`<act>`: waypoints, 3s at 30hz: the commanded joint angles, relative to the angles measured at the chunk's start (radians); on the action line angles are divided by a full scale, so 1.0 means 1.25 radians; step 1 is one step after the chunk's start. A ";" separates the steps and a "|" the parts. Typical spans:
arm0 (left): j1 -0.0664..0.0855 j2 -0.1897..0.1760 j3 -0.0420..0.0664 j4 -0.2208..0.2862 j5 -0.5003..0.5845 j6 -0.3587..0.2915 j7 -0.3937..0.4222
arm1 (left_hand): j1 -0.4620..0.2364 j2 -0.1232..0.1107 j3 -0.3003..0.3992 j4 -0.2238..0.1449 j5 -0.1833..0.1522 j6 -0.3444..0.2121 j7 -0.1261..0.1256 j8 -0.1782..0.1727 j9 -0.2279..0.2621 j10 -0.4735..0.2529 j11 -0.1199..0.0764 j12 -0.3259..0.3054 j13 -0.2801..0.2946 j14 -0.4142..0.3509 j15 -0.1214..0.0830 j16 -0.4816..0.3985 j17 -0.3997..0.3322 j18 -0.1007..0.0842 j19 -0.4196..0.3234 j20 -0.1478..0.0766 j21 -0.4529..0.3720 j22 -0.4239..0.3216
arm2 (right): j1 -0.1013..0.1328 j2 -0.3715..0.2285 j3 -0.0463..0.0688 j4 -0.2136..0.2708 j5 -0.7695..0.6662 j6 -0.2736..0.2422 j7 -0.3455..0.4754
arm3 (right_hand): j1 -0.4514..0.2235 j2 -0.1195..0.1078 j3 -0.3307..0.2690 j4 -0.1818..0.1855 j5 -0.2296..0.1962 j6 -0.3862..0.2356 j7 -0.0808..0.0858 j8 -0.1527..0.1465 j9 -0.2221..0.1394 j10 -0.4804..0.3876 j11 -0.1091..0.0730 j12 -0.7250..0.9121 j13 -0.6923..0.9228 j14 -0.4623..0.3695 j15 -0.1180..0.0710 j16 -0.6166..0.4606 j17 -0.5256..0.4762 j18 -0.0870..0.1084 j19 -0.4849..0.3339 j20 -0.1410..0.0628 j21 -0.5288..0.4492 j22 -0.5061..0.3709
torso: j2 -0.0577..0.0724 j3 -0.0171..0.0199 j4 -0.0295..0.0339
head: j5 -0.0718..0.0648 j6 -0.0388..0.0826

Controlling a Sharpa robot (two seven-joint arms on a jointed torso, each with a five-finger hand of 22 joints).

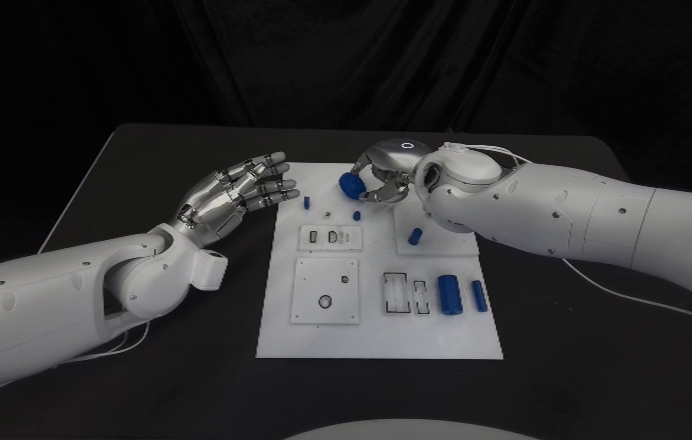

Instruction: Assemble the parts on the task board

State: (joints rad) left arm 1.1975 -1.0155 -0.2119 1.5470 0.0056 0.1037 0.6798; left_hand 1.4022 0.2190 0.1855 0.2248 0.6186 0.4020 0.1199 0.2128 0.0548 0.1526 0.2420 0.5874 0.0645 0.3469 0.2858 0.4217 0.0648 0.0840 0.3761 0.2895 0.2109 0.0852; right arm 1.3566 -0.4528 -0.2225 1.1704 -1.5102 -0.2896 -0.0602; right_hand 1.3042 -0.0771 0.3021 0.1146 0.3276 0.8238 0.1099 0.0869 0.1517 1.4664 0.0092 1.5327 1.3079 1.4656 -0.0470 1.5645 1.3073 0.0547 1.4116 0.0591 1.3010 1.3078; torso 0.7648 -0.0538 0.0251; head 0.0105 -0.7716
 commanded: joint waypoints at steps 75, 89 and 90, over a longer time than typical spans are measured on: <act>-0.025 -0.013 0.001 0.011 0.000 0.003 0.075 | -0.014 -0.002 0.021 -0.007 0.005 0.007 0.009 -0.001 0.002 -0.004 0.004 0.005 0.001 -0.004 0.003 0.010 0.002 -0.010 0.004 0.001 0.004 -0.001 | 0.046 -0.404 -0.020 0.280 0.049 -0.057 -0.055 | 0.023 0.005 -0.043 0.018 -0.096 -0.003 -0.007 0.003 -0.036 -0.029 0.003 -0.026 0.096 0.062 0.002 -0.038 0.173 0.014 0.000 0.007 -0.035 0.133 | -0.028 0.0026 -0.0129 | 0.006 -0.001; -0.034 -0.012 0.001 0.010 0.000 0.009 0.076 | -0.014 -0.003 0.023 -0.008 0.006 0.007 0.009 -0.001 0.002 -0.004 0.004 0.005 0.001 -0.003 0.003 0.010 0.002 -0.010 0.005 0.001 0.004 -0.001 | -0.002 -0.367 -0.020 0.196 0.050 -0.089 -0.032 | 0.045 0.000 -0.047 0.020 -0.110 -0.015 -0.011 -0.010 -0.043 -0.051 0.000 -0.042 0.070 0.054 -0.001 -0.055 0.159 0.018 -0.007 0.005 -0.056 0.128 | -0.029 0.0031 -0.0170 | 0.014 -0.009; -0.035 -0.012 0.001 0.010 0.000 0.009 0.075 | -0.014 -0.003 0.023 -0.008 0.006 0.007 0.009 -0.001 0.002 -0.004 0.004 0.005 0.001 -0.003 0.003 0.010 0.002 -0.010 0.005 0.001 0.004 -0.001 | -0.003 -0.365 -0.020 0.191 0.050 -0.090 -0.032 | 0.045 0.000 -0.047 0.020 -0.110 -0.015 -0.011 -0.010 -0.043 -0.051 0.000 -0.042 0.070 0.054 -0.001 -0.055 0.159 0.018 -0.007 0.005 -0.056 0.128 | -0.029 0.0033 -0.0167 | 0.013 -0.010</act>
State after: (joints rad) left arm 1.1555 -1.0318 -0.2118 1.5577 0.0055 0.1043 0.6800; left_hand 1.3945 0.2189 0.2078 0.2140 0.6225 0.4091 0.1270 0.2128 0.0557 0.1484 0.2449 0.5874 0.0645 0.3468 0.2858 0.4297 0.0655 0.0841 0.3760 0.2895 0.2109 0.0847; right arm 1.3564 -0.9107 -0.2488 1.4178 -1.4487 -0.3769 -0.0984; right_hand 1.3494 -0.0796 0.2470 0.1392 0.1928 0.8111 0.0968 0.0782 0.0990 1.4093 0.0091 1.4840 1.3080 1.4656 -0.0470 1.4986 1.3077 0.0704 1.4091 0.0675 1.2360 1.3077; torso 0.7278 -0.0495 0.0045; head 0.0274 -0.7826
